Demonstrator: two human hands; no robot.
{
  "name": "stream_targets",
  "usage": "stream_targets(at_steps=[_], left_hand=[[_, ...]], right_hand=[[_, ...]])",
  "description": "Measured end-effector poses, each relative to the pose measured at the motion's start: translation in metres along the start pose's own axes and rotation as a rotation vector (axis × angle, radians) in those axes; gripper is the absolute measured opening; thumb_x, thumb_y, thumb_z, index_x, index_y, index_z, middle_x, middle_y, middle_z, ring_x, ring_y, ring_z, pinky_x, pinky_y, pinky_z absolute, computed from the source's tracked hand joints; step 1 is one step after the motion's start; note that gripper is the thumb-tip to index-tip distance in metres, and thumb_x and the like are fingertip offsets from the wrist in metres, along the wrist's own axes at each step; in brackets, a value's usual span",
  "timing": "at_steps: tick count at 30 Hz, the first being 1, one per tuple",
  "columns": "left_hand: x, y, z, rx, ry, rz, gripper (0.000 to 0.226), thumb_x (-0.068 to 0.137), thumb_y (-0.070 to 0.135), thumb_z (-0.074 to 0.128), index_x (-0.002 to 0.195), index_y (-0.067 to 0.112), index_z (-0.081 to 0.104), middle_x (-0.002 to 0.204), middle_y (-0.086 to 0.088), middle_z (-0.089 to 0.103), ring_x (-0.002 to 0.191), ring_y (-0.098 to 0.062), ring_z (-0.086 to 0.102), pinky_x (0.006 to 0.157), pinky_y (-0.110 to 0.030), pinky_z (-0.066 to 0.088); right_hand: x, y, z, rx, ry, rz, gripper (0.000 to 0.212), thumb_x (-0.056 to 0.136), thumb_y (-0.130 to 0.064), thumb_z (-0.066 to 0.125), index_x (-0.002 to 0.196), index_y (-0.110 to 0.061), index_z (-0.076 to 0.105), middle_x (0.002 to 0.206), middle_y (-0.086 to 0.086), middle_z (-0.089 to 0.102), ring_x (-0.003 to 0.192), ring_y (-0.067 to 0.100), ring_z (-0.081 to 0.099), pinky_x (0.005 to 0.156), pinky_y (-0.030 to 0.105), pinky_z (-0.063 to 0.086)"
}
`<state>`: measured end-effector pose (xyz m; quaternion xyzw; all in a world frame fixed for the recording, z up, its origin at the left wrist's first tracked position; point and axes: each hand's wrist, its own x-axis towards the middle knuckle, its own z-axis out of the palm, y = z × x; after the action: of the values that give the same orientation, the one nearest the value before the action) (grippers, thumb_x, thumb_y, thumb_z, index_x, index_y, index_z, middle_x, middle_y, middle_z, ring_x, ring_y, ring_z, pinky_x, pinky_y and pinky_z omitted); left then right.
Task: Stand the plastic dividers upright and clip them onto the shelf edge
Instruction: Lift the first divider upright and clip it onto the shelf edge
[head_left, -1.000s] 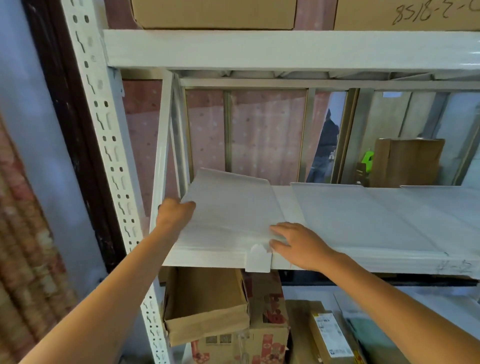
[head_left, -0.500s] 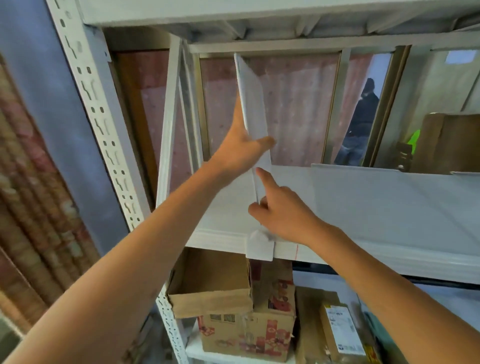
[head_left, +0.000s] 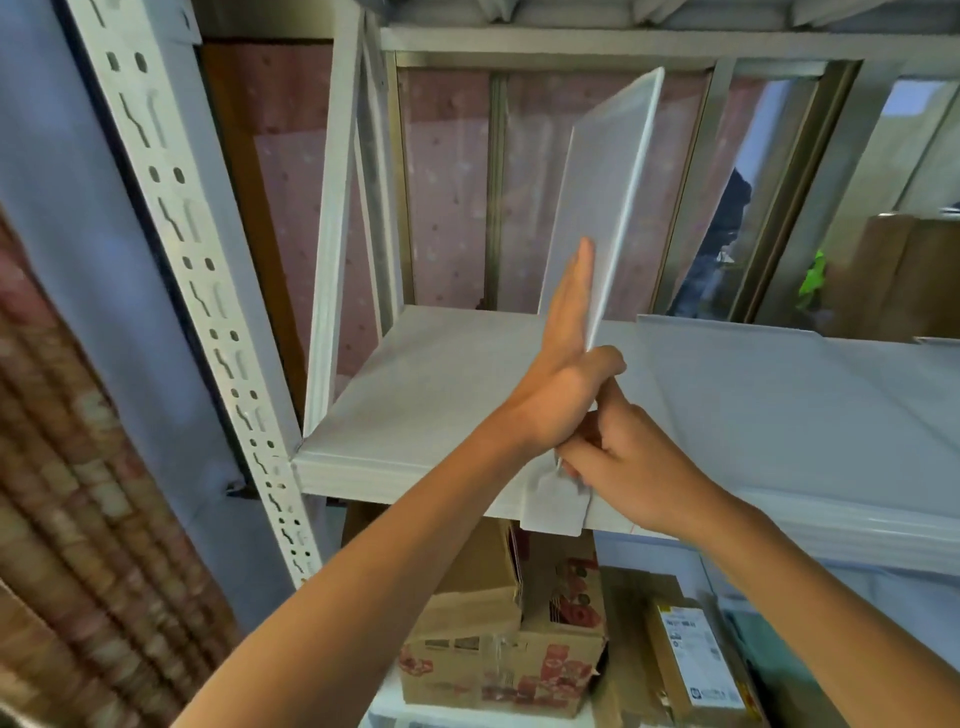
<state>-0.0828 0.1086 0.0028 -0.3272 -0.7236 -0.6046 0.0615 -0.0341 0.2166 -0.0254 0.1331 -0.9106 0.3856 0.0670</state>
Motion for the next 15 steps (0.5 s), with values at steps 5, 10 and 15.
stream_targets(at_steps=[5, 10, 15], left_hand=[[0.0007, -0.0025, -0.0002, 0.006, -0.015, 0.010, 0.097, 0.091, 0.000, 0.050, 0.160, 0.040, -0.006, 0.169, 0.020, -0.003, 0.154, -0.005, 0.001, 0.126, -0.049, 0.010], [-0.0024, 0.0025, 0.0001, 0.007, -0.021, 0.002, 0.096, 0.090, 0.001, 0.049, 0.161, 0.036, -0.006, 0.169, 0.018, -0.004, 0.155, -0.007, -0.001, 0.126, -0.051, 0.009], [-0.0031, 0.0036, 0.0015, 0.011, -0.027, -0.001, 0.096, 0.088, 0.002, 0.047, 0.161, 0.034, -0.006, 0.169, 0.018, -0.006, 0.155, -0.005, -0.003, 0.126, -0.048, 0.007]], right_hand=[[-0.0031, -0.0021, 0.0040, -0.008, 0.023, 0.014, 0.041, 0.095, -0.025, 0.054, 0.130, -0.027, 0.033, 0.072, 0.012, 0.066, 0.066, 0.031, 0.067, 0.064, 0.056, 0.056], [-0.0020, -0.0035, 0.0025, -0.056, 0.018, 0.036, 0.038, 0.095, -0.026, 0.054, 0.128, -0.021, 0.037, 0.073, 0.008, 0.067, 0.067, 0.024, 0.068, 0.067, 0.050, 0.058], [-0.0045, -0.0031, 0.0048, -0.084, 0.056, 0.047, 0.030, 0.095, -0.027, 0.055, 0.121, -0.019, 0.041, 0.072, 0.007, 0.066, 0.066, 0.025, 0.067, 0.064, 0.051, 0.057]])
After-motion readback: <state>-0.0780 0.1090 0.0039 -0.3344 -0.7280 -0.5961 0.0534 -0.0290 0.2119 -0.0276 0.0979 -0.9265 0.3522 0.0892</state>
